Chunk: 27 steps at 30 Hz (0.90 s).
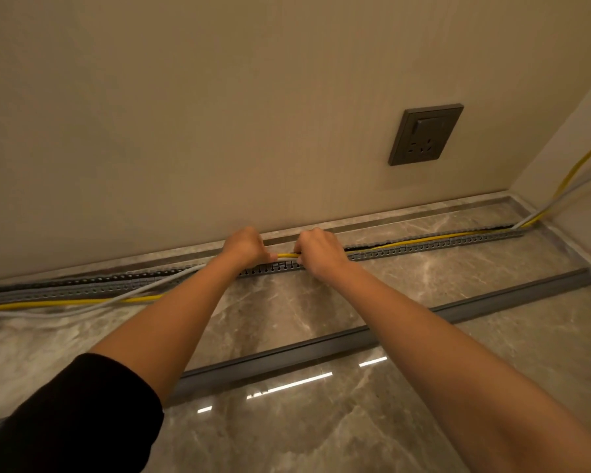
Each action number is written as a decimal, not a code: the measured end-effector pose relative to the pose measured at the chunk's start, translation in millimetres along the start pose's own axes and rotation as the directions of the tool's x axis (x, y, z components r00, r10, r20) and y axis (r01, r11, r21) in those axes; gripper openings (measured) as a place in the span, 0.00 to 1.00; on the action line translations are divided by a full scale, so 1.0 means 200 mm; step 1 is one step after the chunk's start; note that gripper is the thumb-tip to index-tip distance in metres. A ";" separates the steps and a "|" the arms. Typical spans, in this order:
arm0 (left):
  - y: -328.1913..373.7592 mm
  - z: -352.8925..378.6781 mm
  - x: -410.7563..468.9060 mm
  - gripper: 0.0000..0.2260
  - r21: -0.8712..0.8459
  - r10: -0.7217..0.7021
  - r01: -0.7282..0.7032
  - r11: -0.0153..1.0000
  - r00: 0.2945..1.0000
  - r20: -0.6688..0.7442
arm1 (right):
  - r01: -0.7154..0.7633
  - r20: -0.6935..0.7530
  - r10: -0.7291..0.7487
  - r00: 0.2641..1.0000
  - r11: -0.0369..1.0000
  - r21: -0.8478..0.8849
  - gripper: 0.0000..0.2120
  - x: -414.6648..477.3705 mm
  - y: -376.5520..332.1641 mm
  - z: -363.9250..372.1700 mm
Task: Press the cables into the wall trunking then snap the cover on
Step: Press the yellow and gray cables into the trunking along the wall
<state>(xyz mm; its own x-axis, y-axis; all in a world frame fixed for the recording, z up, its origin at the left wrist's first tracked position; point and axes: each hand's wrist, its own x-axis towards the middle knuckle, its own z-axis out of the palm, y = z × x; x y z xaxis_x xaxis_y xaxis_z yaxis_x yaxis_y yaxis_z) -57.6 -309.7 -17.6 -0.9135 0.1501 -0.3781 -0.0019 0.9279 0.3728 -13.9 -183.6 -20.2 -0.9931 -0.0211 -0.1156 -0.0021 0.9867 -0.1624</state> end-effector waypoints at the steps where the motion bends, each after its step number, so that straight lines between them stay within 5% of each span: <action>1: 0.00 -0.01 0.00 0.19 0.036 -0.013 0.013 0.999 1.000 0.007 | -0.003 -0.001 0.003 1.000 1.000 -0.014 0.12 -0.01 -0.01 0.00; 18: -0.03 0.02 0.01 0.11 0.265 0.273 -0.255 0.930 0.962 -0.030 | -0.066 0.037 0.062 0.997 0.989 0.131 0.15 -0.01 -0.06 0.01; 27: -0.07 0.00 0.02 0.09 0.227 0.237 -0.216 0.950 0.969 -0.071 | -0.050 -0.005 0.051 0.999 0.996 0.072 0.14 0.00 -0.07 0.02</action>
<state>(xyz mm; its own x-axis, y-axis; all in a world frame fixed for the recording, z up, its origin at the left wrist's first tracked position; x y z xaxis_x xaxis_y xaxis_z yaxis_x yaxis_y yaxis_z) -61.9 -321.8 -23.7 -0.9142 0.3417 -0.2180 0.2880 0.9261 0.2437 -13.5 -198.2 -22.8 -0.9924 0.0300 -0.1191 0.0566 0.9723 -0.2266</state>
